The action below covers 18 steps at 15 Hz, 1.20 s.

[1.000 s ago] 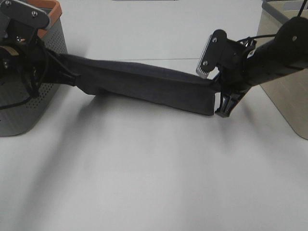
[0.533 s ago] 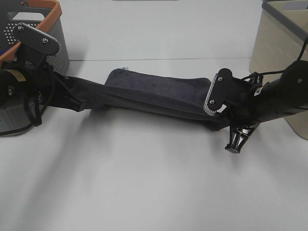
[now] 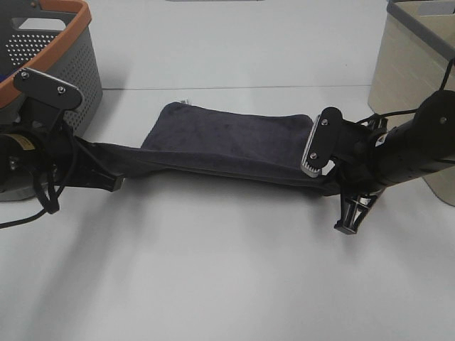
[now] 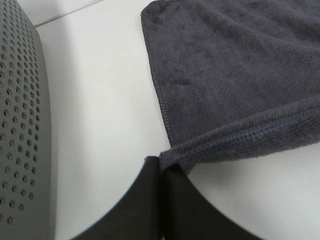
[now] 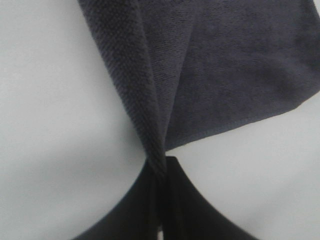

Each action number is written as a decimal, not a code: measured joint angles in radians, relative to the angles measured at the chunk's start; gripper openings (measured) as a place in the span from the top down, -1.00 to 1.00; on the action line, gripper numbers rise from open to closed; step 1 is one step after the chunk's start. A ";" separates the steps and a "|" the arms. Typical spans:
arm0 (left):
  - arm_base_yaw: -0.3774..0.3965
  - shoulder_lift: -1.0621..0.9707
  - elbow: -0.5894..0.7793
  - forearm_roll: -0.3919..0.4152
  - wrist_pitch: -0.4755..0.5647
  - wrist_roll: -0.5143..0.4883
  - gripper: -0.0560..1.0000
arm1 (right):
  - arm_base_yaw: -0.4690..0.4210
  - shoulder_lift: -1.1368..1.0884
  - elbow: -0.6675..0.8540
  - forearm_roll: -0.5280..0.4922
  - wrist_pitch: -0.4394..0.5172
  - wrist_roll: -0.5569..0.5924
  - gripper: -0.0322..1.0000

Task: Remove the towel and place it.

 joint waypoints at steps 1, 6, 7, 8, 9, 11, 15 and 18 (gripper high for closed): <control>-0.001 0.000 0.000 0.005 0.014 -0.008 0.89 | 0.000 0.000 0.000 0.000 0.022 0.000 0.89; -0.001 0.000 0.000 0.009 0.143 -0.015 -0.24 | 0.000 -0.003 0.000 -0.003 0.114 -0.003 -0.37; -0.001 0.000 0.000 0.009 0.162 -0.015 -0.59 | 0.000 -0.016 0.000 -0.004 0.118 -0.003 -0.50; -0.001 0.000 -0.008 0.009 0.211 -0.015 -0.84 | 0.000 -0.034 0.000 -0.004 0.121 -0.003 -0.56; -0.001 0.000 -0.031 0.009 0.283 -0.015 -0.93 | 0.000 -0.057 0.000 -0.004 0.121 -0.003 -0.58; -0.001 0.000 -0.107 0.009 0.475 -0.015 -0.96 | 0.000 -0.119 0.001 -0.005 0.107 -0.002 -0.60; -0.001 0.001 -0.422 0.010 0.866 -0.070 -0.96 | 0.000 -0.254 0.001 0.057 -0.034 0.134 -0.54; -0.001 0.001 -0.647 0.079 0.993 -0.199 -0.96 | 0.000 -0.309 -0.058 0.178 -0.041 0.227 -0.51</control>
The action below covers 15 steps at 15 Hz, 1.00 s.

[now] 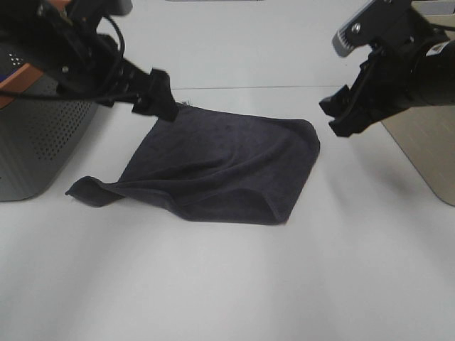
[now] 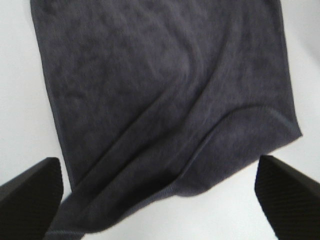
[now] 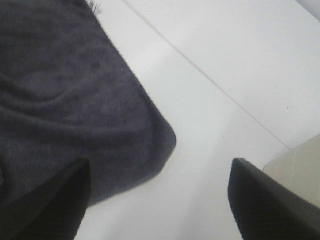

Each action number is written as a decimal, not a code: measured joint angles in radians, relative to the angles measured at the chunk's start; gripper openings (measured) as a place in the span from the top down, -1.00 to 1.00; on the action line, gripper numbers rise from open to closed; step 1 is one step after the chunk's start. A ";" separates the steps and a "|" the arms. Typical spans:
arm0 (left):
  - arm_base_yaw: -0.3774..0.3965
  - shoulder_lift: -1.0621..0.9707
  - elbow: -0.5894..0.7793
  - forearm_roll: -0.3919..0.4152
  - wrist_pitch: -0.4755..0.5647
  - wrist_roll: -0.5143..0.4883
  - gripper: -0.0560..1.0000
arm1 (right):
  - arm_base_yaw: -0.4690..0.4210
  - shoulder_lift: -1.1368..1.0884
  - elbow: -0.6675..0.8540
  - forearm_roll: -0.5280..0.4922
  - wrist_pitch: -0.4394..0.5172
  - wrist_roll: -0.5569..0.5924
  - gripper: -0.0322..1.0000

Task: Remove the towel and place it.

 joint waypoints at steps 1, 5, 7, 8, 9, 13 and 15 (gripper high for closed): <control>0.000 0.000 -0.064 0.052 0.020 -0.059 -0.96 | -0.003 -0.013 -0.036 0.051 0.029 0.035 -0.50; 0.022 0.000 -0.287 0.344 0.153 -0.309 -0.96 | -0.027 -0.017 -0.235 0.133 0.251 0.183 -0.50; 0.084 0.000 -0.404 0.413 0.264 -0.369 -0.96 | -0.027 -0.014 -0.374 0.013 0.391 0.357 -0.50; 0.124 0.000 -0.456 0.421 0.316 -0.374 -0.96 | -0.027 -0.005 -0.459 -0.104 0.470 0.475 -0.50; 0.169 0.000 -0.504 0.422 0.365 -0.377 -0.96 | -0.027 0.014 -0.539 -0.231 0.570 0.606 -0.50; 0.304 0.000 -0.635 0.394 0.534 -0.340 -0.96 | -0.030 0.140 -0.882 -0.580 1.005 0.938 -0.50; 0.383 -0.001 -0.648 0.344 0.652 -0.315 -0.96 | -0.030 0.222 -1.079 -0.620 1.250 0.957 -0.50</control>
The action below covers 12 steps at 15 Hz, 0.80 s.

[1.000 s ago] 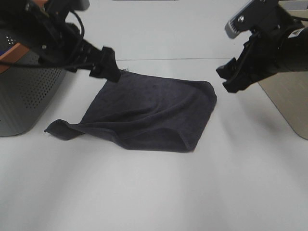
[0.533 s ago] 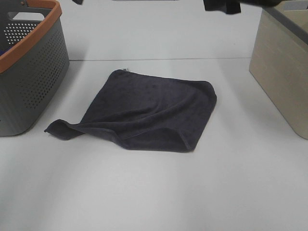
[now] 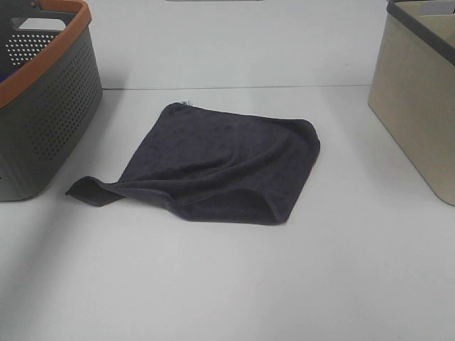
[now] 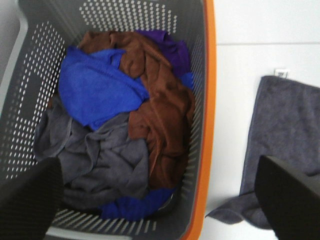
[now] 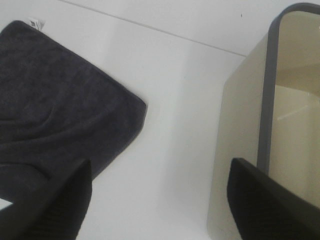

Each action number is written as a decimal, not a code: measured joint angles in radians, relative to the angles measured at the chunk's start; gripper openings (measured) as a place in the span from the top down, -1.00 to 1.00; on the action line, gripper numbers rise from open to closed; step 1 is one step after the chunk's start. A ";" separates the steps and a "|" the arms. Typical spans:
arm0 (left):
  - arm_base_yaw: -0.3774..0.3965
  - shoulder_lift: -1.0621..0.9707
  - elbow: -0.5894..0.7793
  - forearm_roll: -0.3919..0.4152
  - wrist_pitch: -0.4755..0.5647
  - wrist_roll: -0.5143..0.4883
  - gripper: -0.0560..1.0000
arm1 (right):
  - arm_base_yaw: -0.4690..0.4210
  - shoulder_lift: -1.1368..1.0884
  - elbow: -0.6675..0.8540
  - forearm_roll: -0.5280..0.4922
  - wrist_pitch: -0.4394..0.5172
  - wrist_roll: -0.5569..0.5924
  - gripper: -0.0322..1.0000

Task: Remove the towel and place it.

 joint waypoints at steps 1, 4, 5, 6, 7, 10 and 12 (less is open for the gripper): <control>0.022 0.000 0.000 0.000 0.017 0.001 -0.96 | 0.000 0.012 -0.027 -0.003 0.020 0.000 -0.50; 0.044 -0.010 0.000 0.000 0.019 0.001 -0.96 | 0.000 0.016 -0.036 -0.003 0.034 0.008 -0.50; 0.047 -0.043 0.011 0.019 0.019 0.002 -0.96 | 0.000 0.010 -0.022 0.021 0.037 0.027 -0.50; 0.047 -0.059 0.022 0.026 0.019 0.005 -0.96 | 0.000 0.004 -0.011 0.033 0.037 0.030 -0.50; 0.047 -0.100 0.069 0.039 0.018 0.005 -0.96 | 0.000 -0.015 0.022 0.053 0.037 0.033 -0.50; 0.047 -0.242 0.294 0.094 0.018 0.005 -0.96 | 0.000 -0.117 0.195 0.047 0.037 0.034 -0.50; 0.047 -0.365 0.487 0.096 0.019 -0.013 -0.96 | 0.000 -0.213 0.351 0.041 0.036 0.034 -0.50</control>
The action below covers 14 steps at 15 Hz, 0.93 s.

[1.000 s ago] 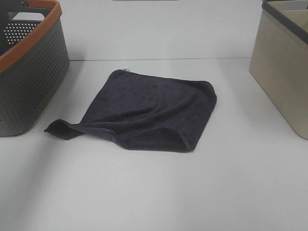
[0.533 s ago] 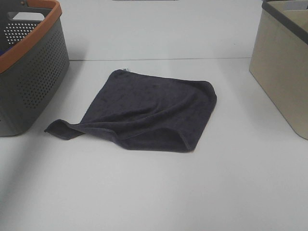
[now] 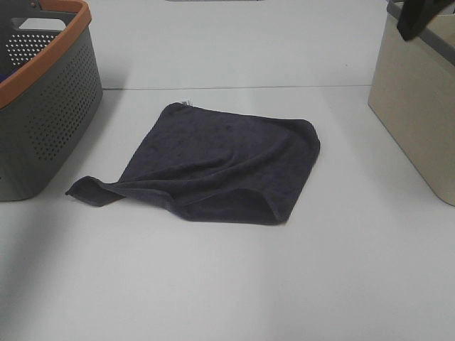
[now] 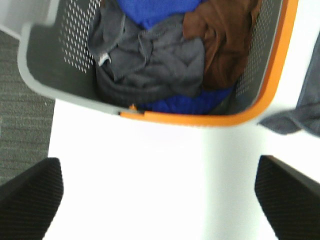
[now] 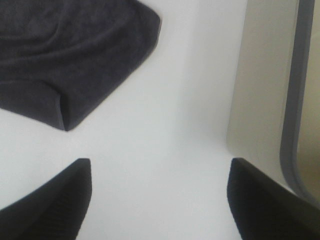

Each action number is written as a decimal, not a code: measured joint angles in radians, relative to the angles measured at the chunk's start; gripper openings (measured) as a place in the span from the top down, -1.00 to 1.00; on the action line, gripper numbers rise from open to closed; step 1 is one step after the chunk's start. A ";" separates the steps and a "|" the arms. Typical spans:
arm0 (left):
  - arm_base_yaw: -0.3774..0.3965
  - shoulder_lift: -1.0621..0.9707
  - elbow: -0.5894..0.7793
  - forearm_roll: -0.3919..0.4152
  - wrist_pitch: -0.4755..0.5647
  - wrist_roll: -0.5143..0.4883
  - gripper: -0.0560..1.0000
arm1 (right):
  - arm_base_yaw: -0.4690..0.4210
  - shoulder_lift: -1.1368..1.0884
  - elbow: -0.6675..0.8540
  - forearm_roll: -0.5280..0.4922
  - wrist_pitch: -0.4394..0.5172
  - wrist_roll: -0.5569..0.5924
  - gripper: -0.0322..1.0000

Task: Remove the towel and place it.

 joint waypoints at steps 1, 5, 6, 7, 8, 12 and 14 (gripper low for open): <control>0.000 -0.069 0.105 -0.015 -0.008 -0.006 -0.96 | 0.000 -0.064 0.084 0.000 0.000 0.001 -0.50; 0.000 -0.403 0.452 -0.056 -0.037 -0.009 -0.96 | 0.000 -0.343 0.451 0.001 -0.056 0.001 -0.50; 0.000 -0.441 0.480 -0.063 -0.037 -0.010 -0.96 | 0.000 -0.380 0.497 0.001 -0.073 0.001 -0.50; 0.000 -0.537 0.538 -0.075 -0.037 -0.012 -0.96 | 0.000 -0.456 0.576 0.001 -0.102 0.001 -0.50; 0.000 -0.722 0.640 -0.111 -0.035 -0.013 -0.96 | 0.000 -0.600 0.728 0.002 -0.152 0.001 -0.50; 0.000 -1.069 0.753 -0.143 -0.034 -0.013 -0.96 | 0.000 -0.865 0.941 0.002 -0.195 0.001 -0.50; 0.000 -1.187 0.780 -0.143 -0.034 -0.013 -0.96 | 0.000 -0.981 0.977 0.005 -0.188 0.000 -0.50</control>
